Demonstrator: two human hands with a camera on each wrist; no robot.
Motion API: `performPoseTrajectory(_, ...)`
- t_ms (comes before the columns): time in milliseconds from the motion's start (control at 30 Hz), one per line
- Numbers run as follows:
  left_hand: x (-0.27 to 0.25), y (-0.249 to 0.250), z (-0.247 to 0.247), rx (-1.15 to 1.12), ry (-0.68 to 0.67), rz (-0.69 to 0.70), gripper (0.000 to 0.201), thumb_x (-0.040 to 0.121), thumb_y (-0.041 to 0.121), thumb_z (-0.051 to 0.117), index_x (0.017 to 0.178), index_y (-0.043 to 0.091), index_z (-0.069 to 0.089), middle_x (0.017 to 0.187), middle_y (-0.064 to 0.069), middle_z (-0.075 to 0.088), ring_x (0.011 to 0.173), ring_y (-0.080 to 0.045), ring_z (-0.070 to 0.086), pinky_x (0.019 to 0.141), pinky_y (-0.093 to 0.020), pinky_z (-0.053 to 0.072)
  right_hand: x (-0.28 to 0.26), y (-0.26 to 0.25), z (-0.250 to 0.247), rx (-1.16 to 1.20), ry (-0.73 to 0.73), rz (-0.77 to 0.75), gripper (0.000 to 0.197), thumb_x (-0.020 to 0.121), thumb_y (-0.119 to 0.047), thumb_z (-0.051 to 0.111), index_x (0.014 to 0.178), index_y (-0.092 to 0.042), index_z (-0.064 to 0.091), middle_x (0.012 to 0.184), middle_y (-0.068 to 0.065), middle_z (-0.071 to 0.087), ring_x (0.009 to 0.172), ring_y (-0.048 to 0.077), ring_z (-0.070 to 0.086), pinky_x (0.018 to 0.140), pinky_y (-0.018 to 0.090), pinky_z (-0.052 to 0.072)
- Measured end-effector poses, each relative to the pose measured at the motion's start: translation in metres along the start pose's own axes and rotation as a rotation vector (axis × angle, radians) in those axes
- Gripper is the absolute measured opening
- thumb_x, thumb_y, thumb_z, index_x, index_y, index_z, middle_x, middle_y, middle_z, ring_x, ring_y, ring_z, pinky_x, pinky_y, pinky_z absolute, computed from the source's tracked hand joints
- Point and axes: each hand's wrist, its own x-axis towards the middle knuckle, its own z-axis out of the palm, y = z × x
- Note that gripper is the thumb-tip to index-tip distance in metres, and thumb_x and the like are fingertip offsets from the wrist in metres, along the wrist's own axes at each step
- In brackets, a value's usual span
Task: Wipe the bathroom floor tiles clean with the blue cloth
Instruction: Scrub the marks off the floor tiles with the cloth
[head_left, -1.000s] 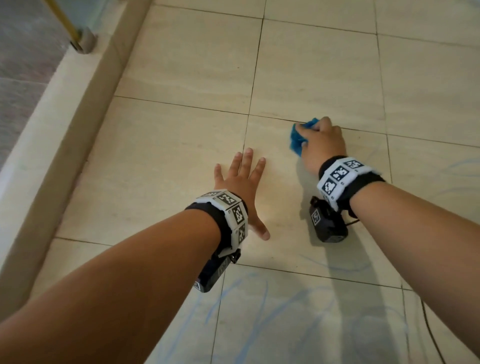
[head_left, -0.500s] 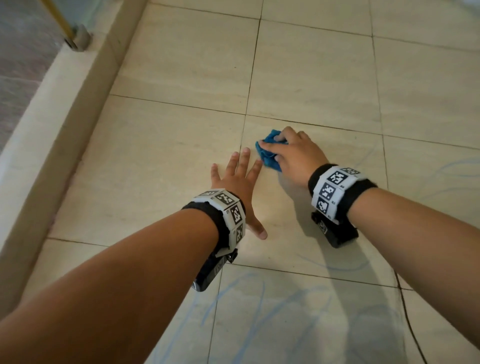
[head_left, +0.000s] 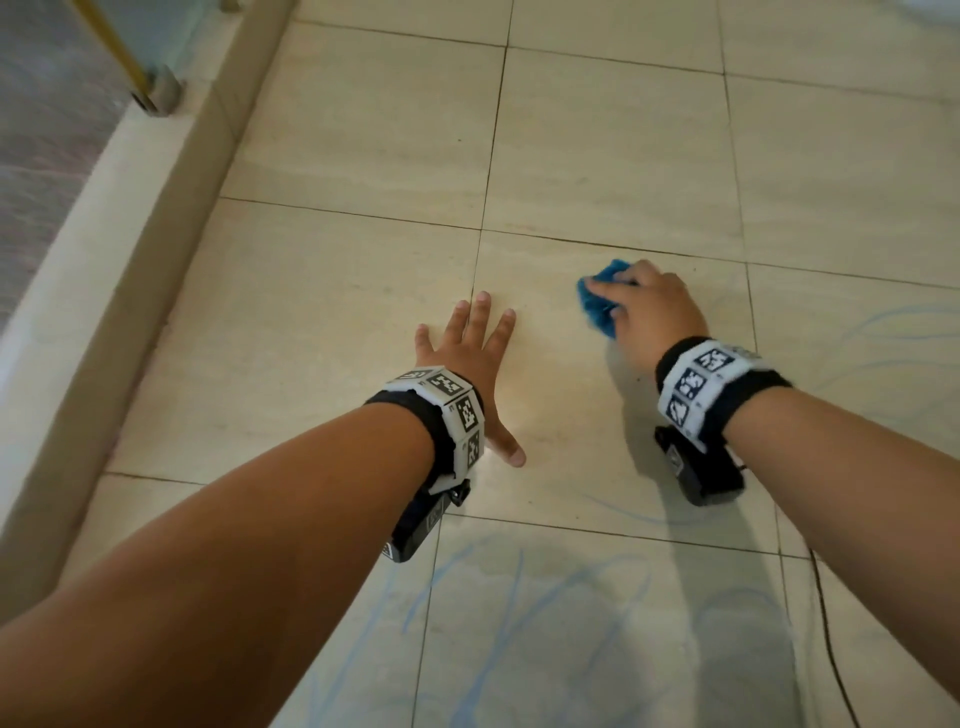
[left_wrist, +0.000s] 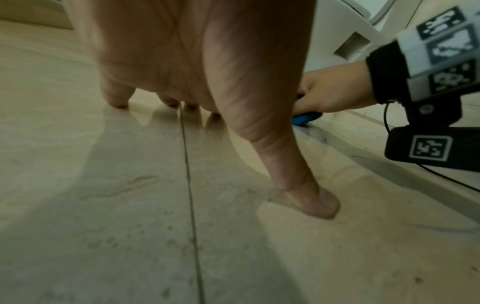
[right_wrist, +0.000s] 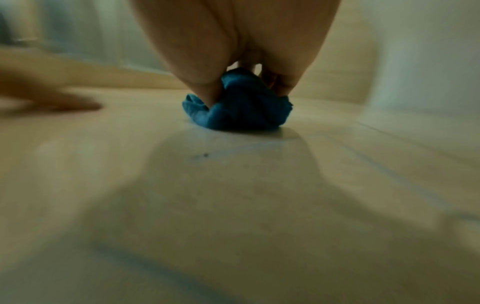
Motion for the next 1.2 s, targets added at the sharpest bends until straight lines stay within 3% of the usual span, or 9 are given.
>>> performPoseTrajectory(33, 0.0, -0.001, 0.0, -0.001, 0.0, -0.002, 0.156, 0.047, 0.073, 0.079, 0.145, 0.024, -0.032, 0.151, -0.005, -0.04, 0.143, -0.026, -0.027, 0.116, -0.059, -0.001, 0.003, 0.005, -0.001, 0.02, 0.025, 0.117, 0.044, 0.089, -0.038, 0.044, 0.128, -0.022, 0.055, 0.127, 0.01, 0.044, 0.112, 0.025, 0.046, 0.091, 0.014, 0.029)
performPoseTrajectory(100, -0.002, 0.001, -0.001, 0.01, -0.002, -0.008, 0.155, 0.048, 0.072, 0.08, 0.145, 0.023, -0.031, 0.151, -0.006, -0.039, 0.143, -0.026, -0.027, 0.116, -0.059, -0.001, -0.008, -0.006, 0.0, -0.036, -0.035, 0.136, 0.042, 0.091, -0.03, 0.045, 0.133, -0.026, 0.051, 0.129, 0.008, 0.044, 0.116, 0.029, 0.043, 0.099, 0.024, 0.032)
performPoseTrajectory(267, -0.001, 0.012, -0.009, 0.054, 0.056, 0.061, 0.15, 0.054, 0.073, 0.076, 0.147, 0.018, -0.029, 0.151, -0.009, -0.039, 0.141, -0.029, -0.031, 0.117, -0.055, -0.007, -0.045, -0.031, 0.006, -0.137, -0.144, -0.275, 0.044, 0.095, -0.018, 0.046, 0.134, -0.038, 0.048, 0.139, 0.0, 0.041, 0.112, 0.026, 0.04, 0.094, 0.028, 0.029)
performPoseTrajectory(467, 0.008, 0.025, -0.006, 0.016, 0.053, 0.102, 0.145, 0.058, 0.072, 0.074, 0.149, 0.017, -0.024, 0.155, -0.005, -0.034, 0.145, -0.025, -0.024, 0.119, -0.053, -0.002, -0.025, 0.004, -0.012, -0.063, 0.036, 0.209, 0.046, 0.092, -0.01, 0.045, 0.137, -0.02, 0.045, 0.14, 0.008, 0.042, 0.117, 0.034, 0.041, 0.099, 0.035, 0.031)
performPoseTrajectory(667, 0.014, 0.03, -0.01, 0.023, 0.011, 0.062, 0.149, 0.055, 0.069, 0.079, 0.148, 0.019, -0.026, 0.154, -0.006, -0.035, 0.145, -0.026, -0.024, 0.118, -0.055, -0.001, -0.029, -0.005, -0.003, -0.181, -0.077, -0.099, 0.047, 0.095, -0.017, 0.043, 0.138, -0.033, 0.043, 0.145, -0.001, 0.037, 0.118, 0.029, 0.037, 0.1, 0.032, 0.027)
performPoseTrajectory(833, 0.014, 0.029, -0.011, -0.007, 0.019, 0.065, 0.149, 0.054, 0.068, 0.08, 0.148, 0.02, -0.026, 0.154, -0.005, -0.034, 0.145, -0.025, -0.022, 0.118, -0.054, 0.0, -0.003, 0.043, -0.019, -0.007, 0.022, 0.253, 0.043, 0.093, -0.019, 0.047, 0.135, -0.032, 0.048, 0.143, 0.006, 0.038, 0.122, 0.03, 0.041, 0.108, 0.028, 0.028)
performPoseTrajectory(1000, 0.015, 0.029, -0.009, -0.03, 0.029, 0.073, 0.149, 0.054, 0.066, 0.081, 0.148, 0.021, -0.026, 0.154, -0.004, -0.035, 0.145, -0.023, -0.024, 0.118, -0.053, -0.002, -0.018, 0.026, -0.019, -0.111, -0.044, -0.042, 0.047, 0.094, -0.01, 0.043, 0.136, -0.032, 0.048, 0.145, -0.001, 0.038, 0.12, 0.03, 0.036, 0.103, 0.03, 0.025)
performPoseTrajectory(1133, 0.013, 0.028, -0.009, -0.041, 0.024, 0.073, 0.149, 0.054, 0.066, 0.081, 0.148, 0.022, -0.026, 0.153, -0.003, -0.036, 0.144, -0.023, -0.025, 0.118, -0.053, -0.003, -0.002, 0.053, -0.034, -0.104, 0.002, 0.236, 0.048, 0.095, -0.011, 0.041, 0.138, -0.032, 0.043, 0.15, 0.0, 0.032, 0.127, 0.032, 0.033, 0.11, 0.031, 0.024)
performPoseTrajectory(1200, 0.013, 0.028, -0.009, -0.04, 0.026, 0.077, 0.15, 0.054, 0.067, 0.081, 0.148, 0.022, -0.026, 0.153, -0.003, -0.036, 0.144, -0.023, -0.025, 0.118, -0.053, -0.003, -0.003, 0.042, -0.03, -0.102, -0.05, 0.247, 0.05, 0.095, -0.012, 0.041, 0.14, -0.033, 0.039, 0.152, 0.0, 0.028, 0.128, 0.032, 0.031, 0.111, 0.031, 0.022)
